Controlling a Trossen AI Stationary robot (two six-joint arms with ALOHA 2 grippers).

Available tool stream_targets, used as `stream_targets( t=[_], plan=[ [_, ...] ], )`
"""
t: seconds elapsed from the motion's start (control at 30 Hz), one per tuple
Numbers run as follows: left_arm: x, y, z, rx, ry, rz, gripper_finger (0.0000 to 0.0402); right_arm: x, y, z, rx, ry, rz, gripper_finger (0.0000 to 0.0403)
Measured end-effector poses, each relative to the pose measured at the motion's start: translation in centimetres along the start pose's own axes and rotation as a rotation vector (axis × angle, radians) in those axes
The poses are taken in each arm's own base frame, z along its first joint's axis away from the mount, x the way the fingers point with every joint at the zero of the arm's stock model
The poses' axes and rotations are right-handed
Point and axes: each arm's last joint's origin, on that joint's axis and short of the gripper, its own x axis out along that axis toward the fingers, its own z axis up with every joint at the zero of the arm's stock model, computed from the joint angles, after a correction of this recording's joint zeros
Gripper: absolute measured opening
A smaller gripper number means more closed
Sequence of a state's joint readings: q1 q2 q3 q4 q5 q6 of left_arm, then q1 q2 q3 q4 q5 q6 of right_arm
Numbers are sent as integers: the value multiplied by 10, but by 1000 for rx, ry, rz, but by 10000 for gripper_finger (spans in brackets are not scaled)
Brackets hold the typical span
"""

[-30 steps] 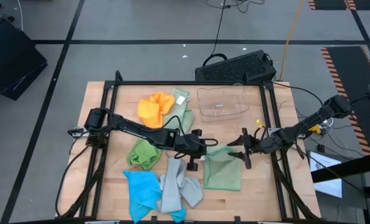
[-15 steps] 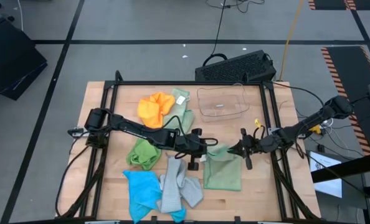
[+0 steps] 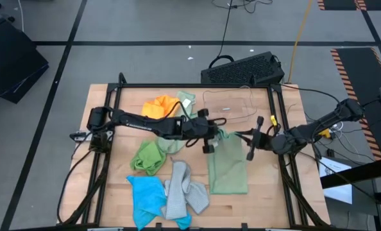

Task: Fold microfiber towels
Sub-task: Fold the bottom light green microfiber towel

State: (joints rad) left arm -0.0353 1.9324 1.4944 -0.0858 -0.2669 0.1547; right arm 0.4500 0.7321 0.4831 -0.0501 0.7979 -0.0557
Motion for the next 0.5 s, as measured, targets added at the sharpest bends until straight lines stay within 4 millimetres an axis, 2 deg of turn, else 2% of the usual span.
stream_targets(
  t=[0.17,0.3,0.5],
  plan=[
    [-4,-11,-11,33,141,-184,18,-2,1,-10,67,82,24,4],
    [-8,-21,-17,21,193,-357,13,-4,5,-17,117,145,135,3],
    [-12,-33,-15,-8,186,-442,8,-5,12,-24,217,228,330,3]
  ],
)
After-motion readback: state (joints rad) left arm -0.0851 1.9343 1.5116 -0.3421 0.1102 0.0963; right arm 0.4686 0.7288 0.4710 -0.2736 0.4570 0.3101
